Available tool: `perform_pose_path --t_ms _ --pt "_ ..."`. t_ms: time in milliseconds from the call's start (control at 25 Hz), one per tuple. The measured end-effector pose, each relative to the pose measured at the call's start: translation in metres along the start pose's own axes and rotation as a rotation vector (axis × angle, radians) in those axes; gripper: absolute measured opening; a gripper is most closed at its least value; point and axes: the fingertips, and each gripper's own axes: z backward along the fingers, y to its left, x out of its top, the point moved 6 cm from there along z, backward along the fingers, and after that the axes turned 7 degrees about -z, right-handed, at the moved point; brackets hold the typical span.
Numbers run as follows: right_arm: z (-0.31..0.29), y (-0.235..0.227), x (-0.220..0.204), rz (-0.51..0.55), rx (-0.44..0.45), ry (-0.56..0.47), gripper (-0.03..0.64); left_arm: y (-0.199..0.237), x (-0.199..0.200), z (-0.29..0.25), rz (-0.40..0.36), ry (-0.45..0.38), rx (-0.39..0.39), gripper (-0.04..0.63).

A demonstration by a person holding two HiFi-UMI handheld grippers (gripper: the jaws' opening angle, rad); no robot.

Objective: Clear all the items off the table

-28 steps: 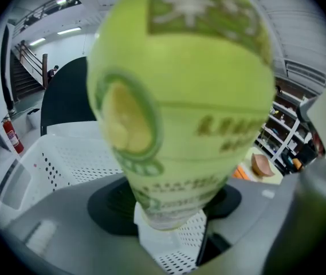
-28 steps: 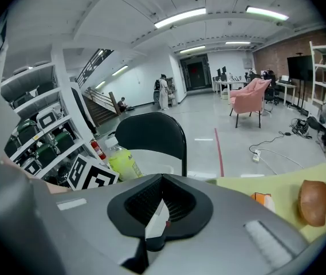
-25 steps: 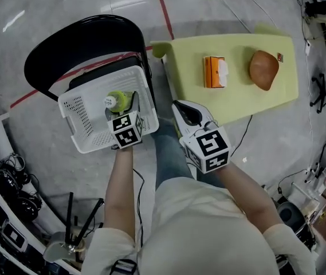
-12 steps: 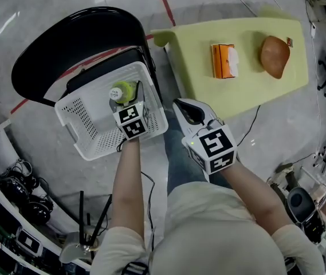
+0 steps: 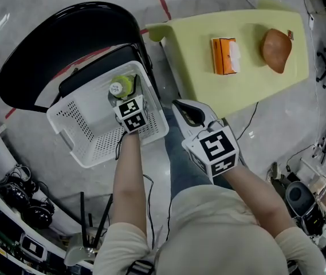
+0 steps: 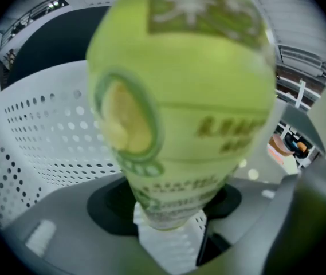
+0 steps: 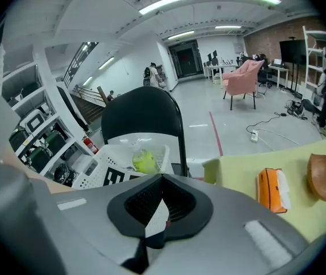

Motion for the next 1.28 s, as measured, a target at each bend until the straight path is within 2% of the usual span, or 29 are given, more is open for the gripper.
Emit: perform_pose_path --t_ms 440,840,1040,1280 --pt "-0.008 -0.012 -0.019 -0.026 -0.021 0.024 -0.002 0.000 -0.016 -0.032 -0.073 -0.017 0.054 0.295" --pt "0.001 -0.018 -0.019 -0.040 -0.036 0.008 -0.002 0.004 -0.014 -0.040 -0.043 -0.015 0.080 0.302" --pt "0.004 -0.015 -0.021 -0.047 -0.023 -0.004 -0.002 0.009 -0.017 -0.037 -0.030 0.012 0.079 0.353" --pt "0.010 -0.006 -0.017 -0.045 -0.008 -0.020 -0.002 0.004 -0.012 -0.017 -0.063 0.029 0.046 0.390"
